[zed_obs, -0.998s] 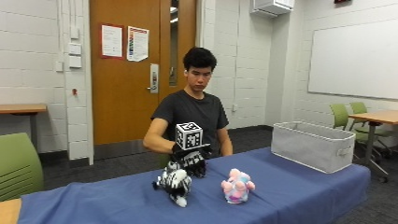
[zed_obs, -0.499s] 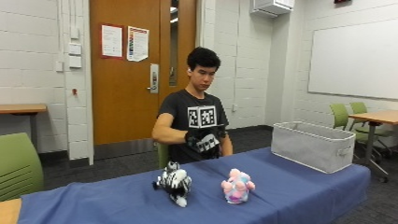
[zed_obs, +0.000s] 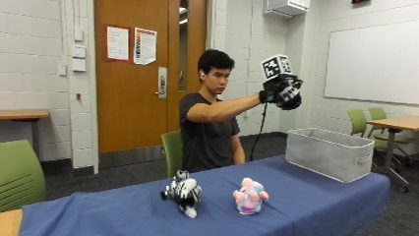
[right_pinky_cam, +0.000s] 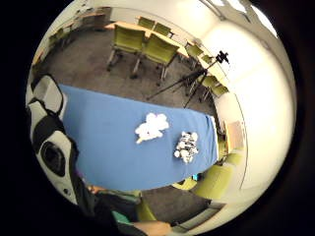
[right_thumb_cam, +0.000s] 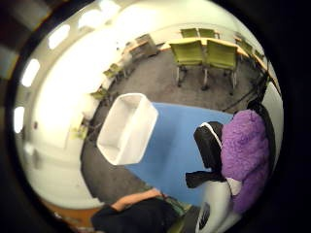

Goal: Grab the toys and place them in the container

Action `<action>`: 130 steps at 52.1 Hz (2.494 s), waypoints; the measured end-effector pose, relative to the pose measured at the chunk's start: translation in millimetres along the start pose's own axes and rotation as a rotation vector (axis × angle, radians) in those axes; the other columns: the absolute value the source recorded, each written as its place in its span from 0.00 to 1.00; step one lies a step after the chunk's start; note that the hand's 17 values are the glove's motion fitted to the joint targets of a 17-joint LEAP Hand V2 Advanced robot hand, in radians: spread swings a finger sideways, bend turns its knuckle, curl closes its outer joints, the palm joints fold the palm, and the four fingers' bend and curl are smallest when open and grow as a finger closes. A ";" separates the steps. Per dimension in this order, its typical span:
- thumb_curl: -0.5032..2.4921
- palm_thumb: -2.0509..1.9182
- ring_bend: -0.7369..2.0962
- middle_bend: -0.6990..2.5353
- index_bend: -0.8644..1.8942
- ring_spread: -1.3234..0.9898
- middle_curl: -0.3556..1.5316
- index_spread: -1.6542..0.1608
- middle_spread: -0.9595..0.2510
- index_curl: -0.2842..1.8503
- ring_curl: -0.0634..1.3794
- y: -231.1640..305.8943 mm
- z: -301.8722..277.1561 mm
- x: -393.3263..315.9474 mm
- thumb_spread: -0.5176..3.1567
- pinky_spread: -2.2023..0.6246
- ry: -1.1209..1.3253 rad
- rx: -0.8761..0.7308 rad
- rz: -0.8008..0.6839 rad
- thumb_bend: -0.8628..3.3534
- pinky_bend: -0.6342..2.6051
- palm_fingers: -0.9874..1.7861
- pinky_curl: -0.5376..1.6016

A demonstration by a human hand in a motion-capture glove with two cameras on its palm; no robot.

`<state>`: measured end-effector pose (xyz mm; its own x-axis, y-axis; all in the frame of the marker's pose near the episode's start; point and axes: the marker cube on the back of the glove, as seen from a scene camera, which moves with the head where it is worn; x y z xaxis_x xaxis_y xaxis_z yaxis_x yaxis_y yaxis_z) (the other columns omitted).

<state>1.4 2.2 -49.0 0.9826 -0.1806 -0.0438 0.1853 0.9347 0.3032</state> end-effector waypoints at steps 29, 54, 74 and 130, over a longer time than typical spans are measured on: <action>0.27 0.62 0.72 0.59 0.56 0.43 0.52 0.77 0.58 0.49 0.40 -88.0 74.0 -222.0 0.57 0.61 -0.199 -0.114 -0.277 0.22 0.44 0.83 0.45; 0.23 0.47 0.49 0.35 0.37 0.48 0.39 0.82 0.74 0.38 0.23 -58.6 61.3 -211.4 0.38 0.73 0.012 -0.176 -0.261 0.17 0.48 0.34 0.44; 0.22 0.47 0.48 0.33 0.40 0.43 0.39 0.79 0.71 0.38 0.22 -18.7 41.6 53.1 0.37 0.73 0.089 -0.132 0.006 0.18 0.45 0.39 0.41; 0.22 0.48 0.34 0.25 0.44 0.50 0.35 0.68 0.65 0.36 0.19 118.1 294.3 275.3 0.36 0.78 -0.006 -0.595 0.347 0.18 0.50 0.34 0.41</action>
<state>289.7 -27.2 254.9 0.9867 0.1593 -0.0324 -0.1621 0.9476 -0.2754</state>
